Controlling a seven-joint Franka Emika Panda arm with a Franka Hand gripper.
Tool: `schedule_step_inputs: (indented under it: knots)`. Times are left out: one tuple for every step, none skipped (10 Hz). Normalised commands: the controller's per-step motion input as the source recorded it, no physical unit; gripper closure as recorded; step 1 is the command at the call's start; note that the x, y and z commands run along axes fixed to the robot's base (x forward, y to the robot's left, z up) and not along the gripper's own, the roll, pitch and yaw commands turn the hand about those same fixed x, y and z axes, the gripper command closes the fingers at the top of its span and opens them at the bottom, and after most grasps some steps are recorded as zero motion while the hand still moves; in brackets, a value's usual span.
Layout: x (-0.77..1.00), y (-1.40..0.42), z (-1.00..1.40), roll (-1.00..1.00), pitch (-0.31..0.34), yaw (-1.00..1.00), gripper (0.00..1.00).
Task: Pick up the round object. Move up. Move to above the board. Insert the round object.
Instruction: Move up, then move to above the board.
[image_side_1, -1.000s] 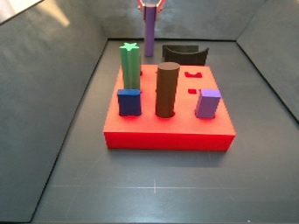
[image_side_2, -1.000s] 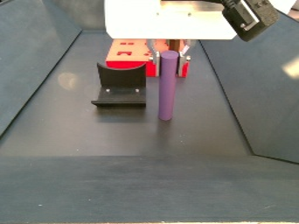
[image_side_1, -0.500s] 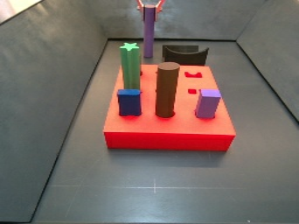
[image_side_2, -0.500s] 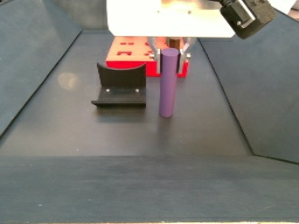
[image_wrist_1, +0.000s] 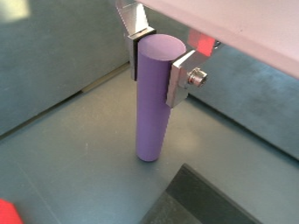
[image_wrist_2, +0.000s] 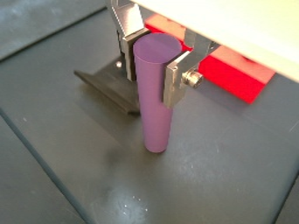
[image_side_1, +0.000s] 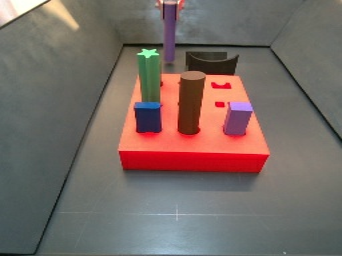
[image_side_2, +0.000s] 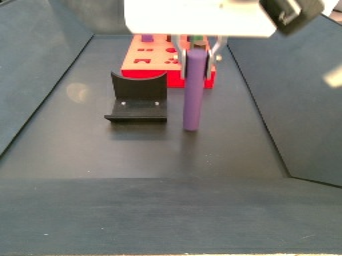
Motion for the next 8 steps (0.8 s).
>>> schedule_step_inputs:
  knots:
    - [0.02, -0.01, 0.64, 0.01, 0.056, -0.02, 1.0]
    - [0.02, -0.01, 0.54, 0.02, 0.07, -0.02, 1.0]
    - [0.02, 0.0, 0.32, 0.04, 0.088, -0.02, 1.0]
    - [0.09, -0.17, 1.0, 0.2, -0.271, -0.16, 1.0]
    - [0.07, -0.18, 1.0, 0.2, -0.247, -0.15, 1.0]
    - [0.04, -0.16, 1.0, 0.19, -0.202, -0.12, 1.0]
    - [0.0, -0.11, 0.84, 0.16, -0.087, -0.05, 1.0]
    - [-0.02, -0.07, 0.67, 0.14, -0.018, -0.02, 1.0]
